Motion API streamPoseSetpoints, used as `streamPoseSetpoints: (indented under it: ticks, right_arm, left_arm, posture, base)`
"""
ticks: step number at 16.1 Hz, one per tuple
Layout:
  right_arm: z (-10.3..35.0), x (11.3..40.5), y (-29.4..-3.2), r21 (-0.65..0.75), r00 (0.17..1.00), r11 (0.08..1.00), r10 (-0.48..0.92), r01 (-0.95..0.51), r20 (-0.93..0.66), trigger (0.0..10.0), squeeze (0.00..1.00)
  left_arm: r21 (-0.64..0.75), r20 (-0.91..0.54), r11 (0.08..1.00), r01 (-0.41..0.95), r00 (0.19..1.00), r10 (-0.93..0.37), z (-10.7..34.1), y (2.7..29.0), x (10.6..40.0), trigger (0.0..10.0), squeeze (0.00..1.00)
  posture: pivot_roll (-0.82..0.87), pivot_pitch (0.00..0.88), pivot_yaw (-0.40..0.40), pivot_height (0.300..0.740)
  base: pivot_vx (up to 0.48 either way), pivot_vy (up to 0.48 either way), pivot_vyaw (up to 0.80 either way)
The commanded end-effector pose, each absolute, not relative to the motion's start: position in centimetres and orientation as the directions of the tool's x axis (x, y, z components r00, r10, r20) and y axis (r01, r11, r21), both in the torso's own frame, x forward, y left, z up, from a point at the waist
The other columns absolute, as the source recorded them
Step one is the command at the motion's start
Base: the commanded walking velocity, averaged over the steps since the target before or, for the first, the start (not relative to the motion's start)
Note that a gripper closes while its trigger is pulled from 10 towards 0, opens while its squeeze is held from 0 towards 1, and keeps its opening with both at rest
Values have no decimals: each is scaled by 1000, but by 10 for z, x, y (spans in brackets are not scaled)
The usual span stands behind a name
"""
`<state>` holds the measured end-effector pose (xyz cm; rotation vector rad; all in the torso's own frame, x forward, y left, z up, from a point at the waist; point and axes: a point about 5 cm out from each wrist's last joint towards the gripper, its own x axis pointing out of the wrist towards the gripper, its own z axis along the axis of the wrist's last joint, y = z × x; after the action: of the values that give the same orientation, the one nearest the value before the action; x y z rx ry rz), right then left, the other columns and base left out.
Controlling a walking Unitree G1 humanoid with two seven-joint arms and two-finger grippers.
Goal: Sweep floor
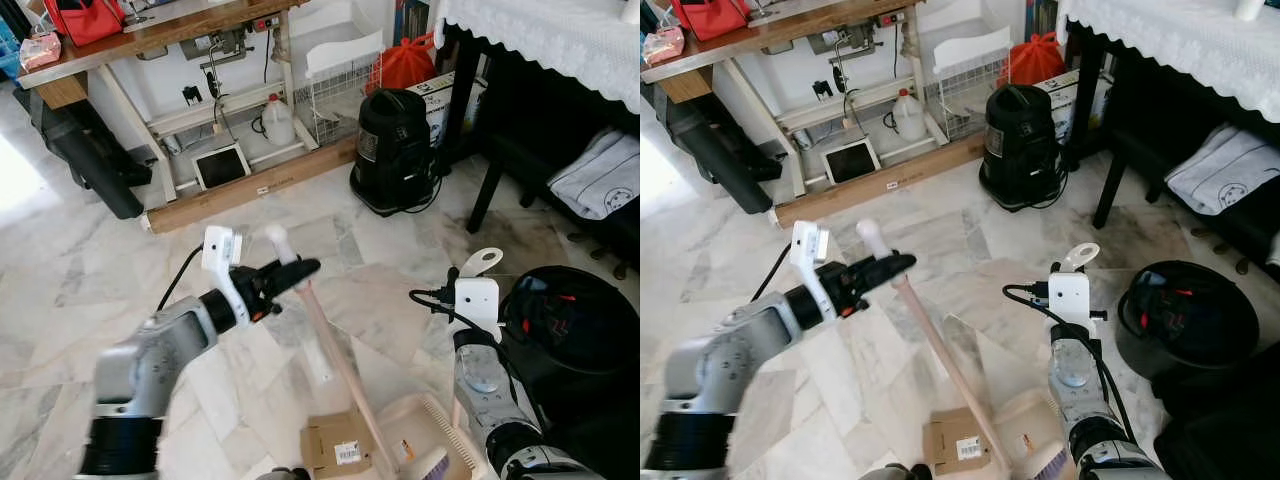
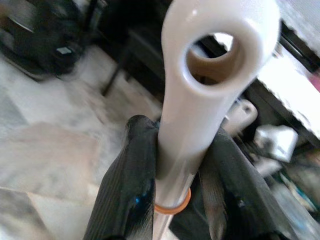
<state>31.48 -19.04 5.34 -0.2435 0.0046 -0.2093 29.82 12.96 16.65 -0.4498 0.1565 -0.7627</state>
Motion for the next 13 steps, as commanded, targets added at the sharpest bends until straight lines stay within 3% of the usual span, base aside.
streamPoseSetpoints:
  ticks: [1,4,7,10,13]
  right_arm:
    - [42,309,-186,-232,977,953,-210,196,-39,10000,0]
    - [42,309,-187,-235,976,950,-217,203,-35,10000,0]
    - [44,309,-193,-239,966,940,-258,245,-22,10000,0]
    - [48,310,-201,-254,952,920,-307,298,5,10000,0]
    - [48,308,-208,-257,943,911,-334,323,1,10000,0]
  left_arm:
    - [-435,73,680,590,776,-627,176,144,304,10000,0]
    - [-343,77,787,513,850,-520,186,167,304,10000,0]
    - [-196,72,917,346,938,-338,188,198,305,10000,0]
    - [-83,58,976,203,978,-199,180,213,297,10000,0]
    - [-30,33,985,170,985,-169,166,215,291,10000,0]
  posture:
    - [162,133,132,740]
    - [160,132,132,740]
    - [158,130,128,740]
    - [147,132,124,740]
    - [139,133,119,740]
  base:
    - [0,0,0]
    - [0,0,0]
    - [0,0,0]
    - [0,0,0]
    - [0,0,0]
